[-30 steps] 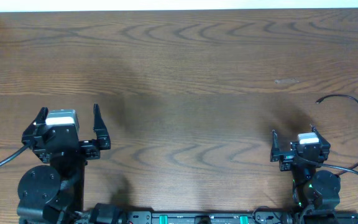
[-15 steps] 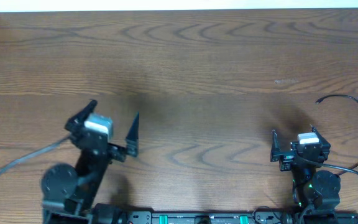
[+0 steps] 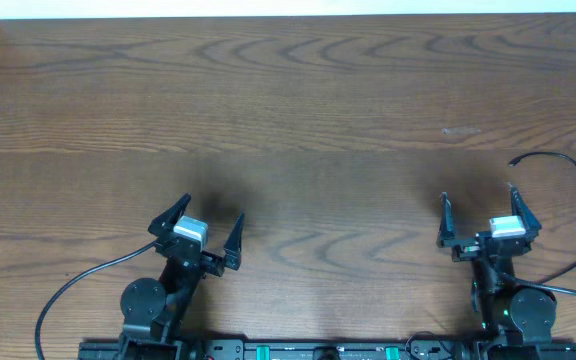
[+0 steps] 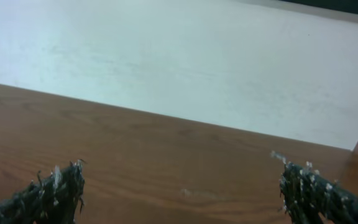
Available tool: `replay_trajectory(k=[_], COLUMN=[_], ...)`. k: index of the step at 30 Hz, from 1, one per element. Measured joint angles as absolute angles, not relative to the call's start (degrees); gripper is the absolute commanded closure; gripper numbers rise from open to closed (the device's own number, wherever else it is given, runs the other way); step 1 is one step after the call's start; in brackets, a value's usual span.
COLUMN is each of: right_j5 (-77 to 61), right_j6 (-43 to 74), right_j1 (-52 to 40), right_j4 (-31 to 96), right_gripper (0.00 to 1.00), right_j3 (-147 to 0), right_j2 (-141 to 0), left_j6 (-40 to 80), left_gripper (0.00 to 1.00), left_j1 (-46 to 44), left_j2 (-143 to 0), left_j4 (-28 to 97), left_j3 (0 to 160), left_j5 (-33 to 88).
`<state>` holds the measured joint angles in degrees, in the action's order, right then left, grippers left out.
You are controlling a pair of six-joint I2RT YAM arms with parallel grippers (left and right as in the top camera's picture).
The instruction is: Untangle cables
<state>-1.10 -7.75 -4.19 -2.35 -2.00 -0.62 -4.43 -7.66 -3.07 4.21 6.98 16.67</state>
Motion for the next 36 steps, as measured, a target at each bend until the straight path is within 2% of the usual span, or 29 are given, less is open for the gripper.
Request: replay_trajectory(k=[5,9,17,25,36], right_j5=[-1.65,-1.72,-1.17,1.10,1.32], right_j6=[-7.77,-5.87,-1.41,-0.62,-0.60], right_j1=[-4.19,-4.19,-4.19,-4.19,-4.19], right_j4=[-2.02,4.03,3.27,-0.47,3.88], right_gripper=[0.01,0.01,0.01,0.01,0.01], right_j3=[-0.40,-0.40,-0.40,-0.40,-0.40], right_j2=[-0.64,-0.91,-7.11,-7.44,-7.46], left_j6=[-4.43,-4.45,-4.45,-4.45,-4.43], left_gripper=[0.02,0.02,0.02,0.02,0.02], left_j1=[-6.94,-6.74,-6.74,-6.74,-6.74], left_j2=[-1.61,-1.04,-0.84,-0.84,-0.84], left_j4=[4.99,7.20,7.44,7.44,7.46], left_j3=[4.14,3.73,3.79,3.79,3.79], left_j5=[16.62,15.42,14.26,14.24,14.22])
